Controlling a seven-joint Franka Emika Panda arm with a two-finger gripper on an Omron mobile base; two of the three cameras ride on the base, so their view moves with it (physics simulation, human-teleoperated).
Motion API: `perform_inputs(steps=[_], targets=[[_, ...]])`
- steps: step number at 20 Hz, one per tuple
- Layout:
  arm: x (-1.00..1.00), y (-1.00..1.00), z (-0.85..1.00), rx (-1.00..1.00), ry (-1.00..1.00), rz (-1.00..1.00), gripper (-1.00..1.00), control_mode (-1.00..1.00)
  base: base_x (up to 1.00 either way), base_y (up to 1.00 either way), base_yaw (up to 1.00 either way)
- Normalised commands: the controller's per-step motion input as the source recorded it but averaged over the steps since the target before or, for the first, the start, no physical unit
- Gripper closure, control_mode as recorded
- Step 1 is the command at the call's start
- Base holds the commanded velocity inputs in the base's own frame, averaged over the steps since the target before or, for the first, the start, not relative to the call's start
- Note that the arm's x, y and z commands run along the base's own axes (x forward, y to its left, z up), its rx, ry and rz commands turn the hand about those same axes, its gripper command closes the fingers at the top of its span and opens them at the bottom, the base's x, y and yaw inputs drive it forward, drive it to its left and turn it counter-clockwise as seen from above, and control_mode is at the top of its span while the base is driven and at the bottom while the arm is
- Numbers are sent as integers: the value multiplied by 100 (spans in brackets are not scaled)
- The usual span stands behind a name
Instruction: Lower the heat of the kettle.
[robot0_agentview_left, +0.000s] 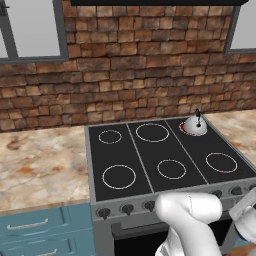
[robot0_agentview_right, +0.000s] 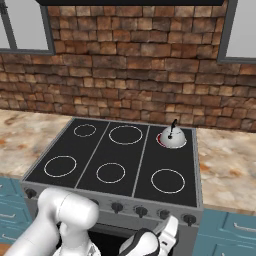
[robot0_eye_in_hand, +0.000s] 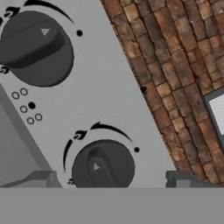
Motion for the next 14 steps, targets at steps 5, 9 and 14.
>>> perform_inputs(steps=[5, 9, 14], targets=[[16, 6, 9, 0, 0, 0, -100, -100, 0, 0, 0], [22, 0, 0, 0, 0, 0, -100, -100, 0, 0, 0], [19, -3, 0, 0, 0, 0, -100, -100, 0, 0, 0]])
